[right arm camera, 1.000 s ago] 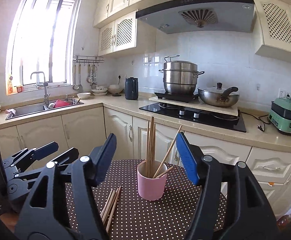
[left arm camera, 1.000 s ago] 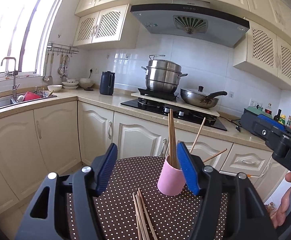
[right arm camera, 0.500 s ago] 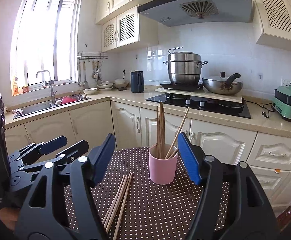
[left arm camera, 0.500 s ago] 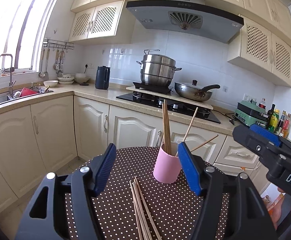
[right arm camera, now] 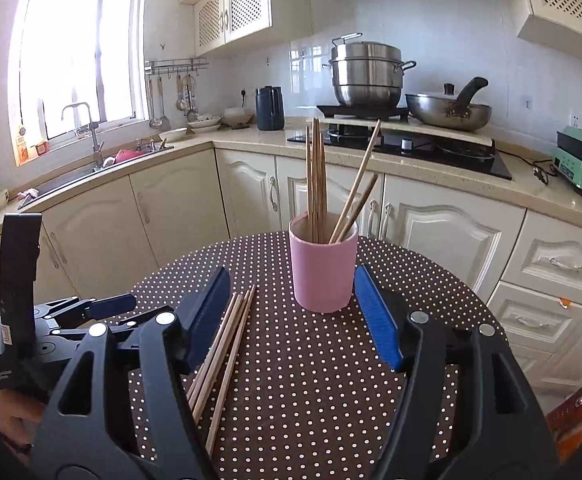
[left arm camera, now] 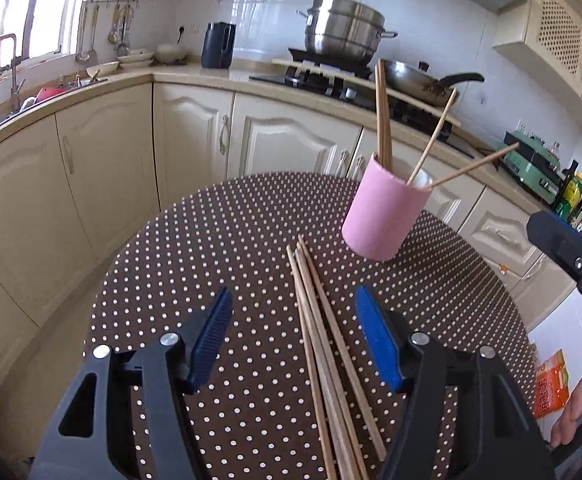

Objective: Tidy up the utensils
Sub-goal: 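Move both grippers back over the chopstick pile, then close the left gripper on a chopstick while the right gripper closes on another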

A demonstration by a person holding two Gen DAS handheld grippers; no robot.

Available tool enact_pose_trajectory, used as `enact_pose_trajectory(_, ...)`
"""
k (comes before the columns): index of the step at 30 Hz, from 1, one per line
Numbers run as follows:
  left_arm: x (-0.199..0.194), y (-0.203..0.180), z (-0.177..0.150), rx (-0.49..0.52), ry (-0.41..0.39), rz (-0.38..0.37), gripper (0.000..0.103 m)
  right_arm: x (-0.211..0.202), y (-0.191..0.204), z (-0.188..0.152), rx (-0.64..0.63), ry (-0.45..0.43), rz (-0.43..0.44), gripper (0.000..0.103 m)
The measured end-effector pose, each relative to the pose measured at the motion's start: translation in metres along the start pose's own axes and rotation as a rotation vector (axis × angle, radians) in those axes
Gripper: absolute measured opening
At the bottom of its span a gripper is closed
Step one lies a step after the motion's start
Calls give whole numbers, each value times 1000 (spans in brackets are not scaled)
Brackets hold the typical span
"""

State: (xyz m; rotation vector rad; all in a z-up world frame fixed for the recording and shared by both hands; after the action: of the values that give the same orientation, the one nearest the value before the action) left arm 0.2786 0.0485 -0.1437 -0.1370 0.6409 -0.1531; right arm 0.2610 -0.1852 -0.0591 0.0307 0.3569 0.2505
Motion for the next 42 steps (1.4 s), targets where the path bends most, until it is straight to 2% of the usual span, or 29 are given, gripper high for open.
enact_pose_trajectory(7, 35, -4, -31, 75, 125, 45, 64, 31, -12, -36, 32, 114, 10, 65)
enact_pose_trajectory(10, 37, -4, -36, 117, 123, 128, 63, 41, -12, -47, 29, 146, 17, 65)
enact_pose_trajectory(17, 56, -1, -44, 142, 196, 118, 64, 58, -9, -62, 34, 194, 32, 65)
enact_pose_trajectory(23, 65, -4, -43, 147, 199, 110, 64, 67, -8, -68, 30, 221, 41, 65)
enact_pose_trajectory(30, 73, -14, -43, 199, 214, 151, 64, 73, -9, -72, 46, 247, 54, 65)
enact_pose_trajectory(35, 74, -9, -39, 176, 226, 135, 64, 79, -8, -73, 34, 269, 56, 65)
enact_pose_trajectory(42, 76, 2, -33, 189, 231, 137, 64, 99, 7, -83, -16, 357, 75, 65)
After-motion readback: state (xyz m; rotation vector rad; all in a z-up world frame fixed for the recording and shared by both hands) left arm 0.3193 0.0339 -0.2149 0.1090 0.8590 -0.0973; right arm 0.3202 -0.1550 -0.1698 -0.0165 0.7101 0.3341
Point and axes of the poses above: each gripper's, at about its wrist camera, not at the fingertips, and x roughly the way its jaws point, y to its left, z to its top, the point moved 2 cm from there along x, roughly the way its jaws point, and after that the axes turned 6 degrees about -y, right-handed, at the moved point
